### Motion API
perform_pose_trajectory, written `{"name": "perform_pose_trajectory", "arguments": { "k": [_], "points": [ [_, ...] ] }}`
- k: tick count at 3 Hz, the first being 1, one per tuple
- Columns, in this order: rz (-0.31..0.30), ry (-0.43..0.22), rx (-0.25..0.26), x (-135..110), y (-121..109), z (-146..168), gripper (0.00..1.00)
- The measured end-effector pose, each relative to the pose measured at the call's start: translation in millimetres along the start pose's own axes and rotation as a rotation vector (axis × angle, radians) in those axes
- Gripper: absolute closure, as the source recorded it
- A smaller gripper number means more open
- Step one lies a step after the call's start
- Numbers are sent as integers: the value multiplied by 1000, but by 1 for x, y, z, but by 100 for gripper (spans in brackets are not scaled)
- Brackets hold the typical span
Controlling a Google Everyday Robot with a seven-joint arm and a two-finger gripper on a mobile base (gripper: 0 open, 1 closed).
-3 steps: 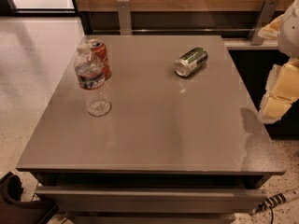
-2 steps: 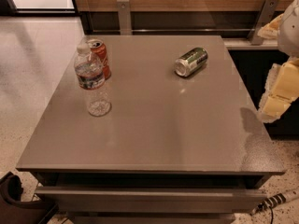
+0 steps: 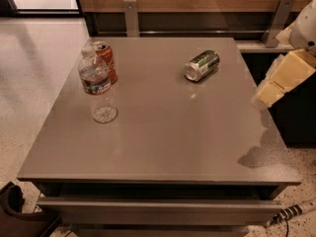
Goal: Place green can upright
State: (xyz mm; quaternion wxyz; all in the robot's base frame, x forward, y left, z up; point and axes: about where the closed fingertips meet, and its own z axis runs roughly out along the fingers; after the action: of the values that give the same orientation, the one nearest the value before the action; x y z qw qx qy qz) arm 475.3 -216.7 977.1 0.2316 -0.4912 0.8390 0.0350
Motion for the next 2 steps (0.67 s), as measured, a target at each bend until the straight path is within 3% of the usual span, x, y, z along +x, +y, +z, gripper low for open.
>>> {"name": "perform_pose_trajectory", "arguments": {
  "k": [1, 2],
  "points": [
    [196, -79, 67, -13, -15, 16, 0],
    [363, -116, 124, -21, -40, 28, 0]
  ]
}}
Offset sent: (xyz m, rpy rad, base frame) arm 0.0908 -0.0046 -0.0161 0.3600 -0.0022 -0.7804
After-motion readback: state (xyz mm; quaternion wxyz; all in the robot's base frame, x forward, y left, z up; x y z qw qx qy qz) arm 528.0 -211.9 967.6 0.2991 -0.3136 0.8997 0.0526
